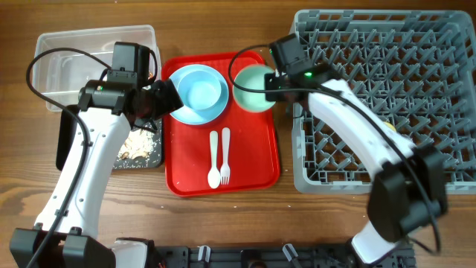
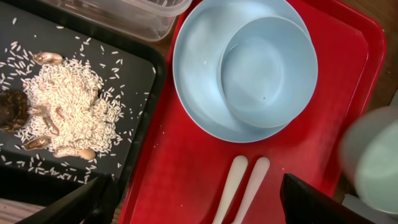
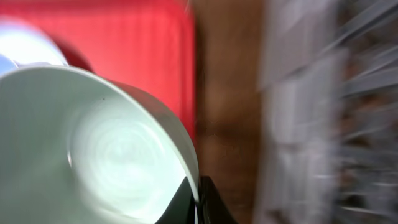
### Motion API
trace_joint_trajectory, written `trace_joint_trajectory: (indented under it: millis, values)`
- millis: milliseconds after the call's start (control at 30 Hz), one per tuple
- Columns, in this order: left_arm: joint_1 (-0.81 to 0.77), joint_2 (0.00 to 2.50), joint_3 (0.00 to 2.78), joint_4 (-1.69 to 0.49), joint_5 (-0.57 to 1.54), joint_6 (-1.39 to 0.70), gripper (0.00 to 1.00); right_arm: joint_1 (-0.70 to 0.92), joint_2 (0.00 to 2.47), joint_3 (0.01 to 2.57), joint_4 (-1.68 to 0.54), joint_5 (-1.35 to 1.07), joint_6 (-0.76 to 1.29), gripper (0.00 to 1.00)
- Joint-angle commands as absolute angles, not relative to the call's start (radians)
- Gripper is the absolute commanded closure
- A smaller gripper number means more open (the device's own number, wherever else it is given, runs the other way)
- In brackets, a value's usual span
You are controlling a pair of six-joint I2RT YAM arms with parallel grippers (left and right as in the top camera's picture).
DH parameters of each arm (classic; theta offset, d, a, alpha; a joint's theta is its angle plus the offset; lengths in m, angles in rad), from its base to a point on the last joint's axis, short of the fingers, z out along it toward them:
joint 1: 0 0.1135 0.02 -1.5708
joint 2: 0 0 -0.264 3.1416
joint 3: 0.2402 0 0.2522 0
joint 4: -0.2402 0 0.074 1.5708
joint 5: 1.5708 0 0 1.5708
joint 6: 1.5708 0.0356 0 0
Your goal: Sort waste into correct bins and load items into the dishwasher rack
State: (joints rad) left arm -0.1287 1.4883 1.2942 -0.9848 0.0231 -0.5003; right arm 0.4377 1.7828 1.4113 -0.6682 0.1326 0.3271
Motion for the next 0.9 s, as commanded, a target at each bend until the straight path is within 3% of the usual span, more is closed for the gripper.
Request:
trace_joint_trajectory:
  millis: [0, 133, 333, 867]
  values:
    - [-0.124, 1.48, 1.295, -0.983, 0.006, -0.51, 0.15, 0.407, 1.616, 1.448, -0.633, 0.413, 0.208, 0.96]
    - [-0.124, 1.48, 1.295, -0.976, 0.006, -0.51, 0.15, 0.309, 1.58, 1.447, -0.449, 0.649, -0.176, 0.95]
    - [-0.124, 1.48, 1.295, -0.97, 0.006, -0.51, 0.15, 0.26, 1.633, 1.447, 0.001, 1.171, -0.239, 0.96]
    - [-0.124, 1.48, 1.295, -0.97, 0.007, -0.51, 0.13, 0.269, 2.016, 1.447, 0.057, 1.044, -0.288, 0.96]
